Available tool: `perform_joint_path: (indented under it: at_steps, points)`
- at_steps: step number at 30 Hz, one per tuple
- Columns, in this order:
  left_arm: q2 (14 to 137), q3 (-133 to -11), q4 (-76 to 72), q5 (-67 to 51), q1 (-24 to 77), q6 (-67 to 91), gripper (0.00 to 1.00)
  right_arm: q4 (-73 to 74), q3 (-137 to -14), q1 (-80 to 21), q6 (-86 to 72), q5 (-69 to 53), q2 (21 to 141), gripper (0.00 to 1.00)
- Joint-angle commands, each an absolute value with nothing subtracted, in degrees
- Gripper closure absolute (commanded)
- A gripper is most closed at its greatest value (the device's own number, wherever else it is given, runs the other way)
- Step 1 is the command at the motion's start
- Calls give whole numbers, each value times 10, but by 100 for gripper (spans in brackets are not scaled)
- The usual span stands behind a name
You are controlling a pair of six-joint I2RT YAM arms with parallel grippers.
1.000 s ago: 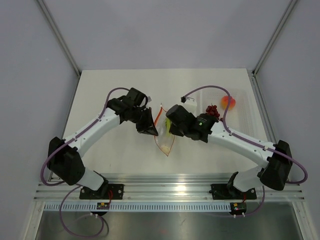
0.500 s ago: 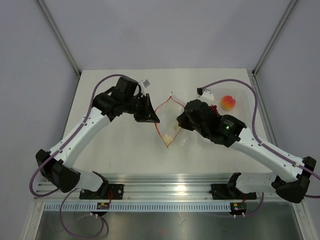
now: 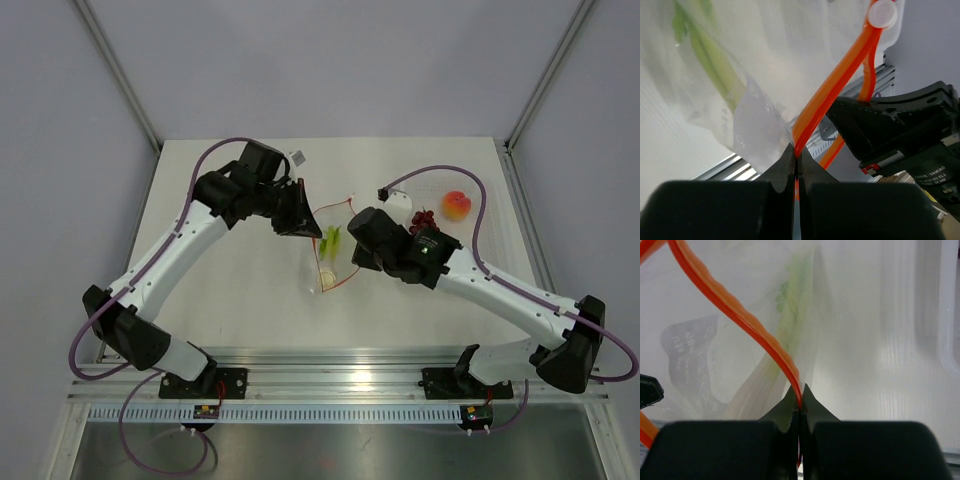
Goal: Place the food in the zip-top bag and seal the zipper
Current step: Adjust the zipper food storage bag at the center of the board.
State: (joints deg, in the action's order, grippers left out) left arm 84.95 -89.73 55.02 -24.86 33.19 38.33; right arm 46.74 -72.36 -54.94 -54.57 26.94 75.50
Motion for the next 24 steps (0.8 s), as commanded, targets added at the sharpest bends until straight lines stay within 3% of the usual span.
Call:
perform_joint_path:
  at_steps: [1,8,12,13,17,21,24]
  points:
    - [827,-947,569,-220,333,366,100,463,-768,-545,-525,296,739,99]
    - [850,-906,563,-202,334,352,100,451,-775,-540,-509,280,772,95]
    - [836,-897,546,-203,335,357,100,445,-761,-540,-517,269,769,73]
    - [838,-907,552,-203,335,356,100,442,-761,-540,-515,270,766,56]
    - [846,-937,553,-224,334,360,100,470,-794,-536,-491,286,759,34]
    - [854,-938,529,-266,329,382,100,524,-853,-533,-467,319,745,27]
    - [858,-941,524,-273,328,389,100,554,-864,-506,-451,343,717,26]
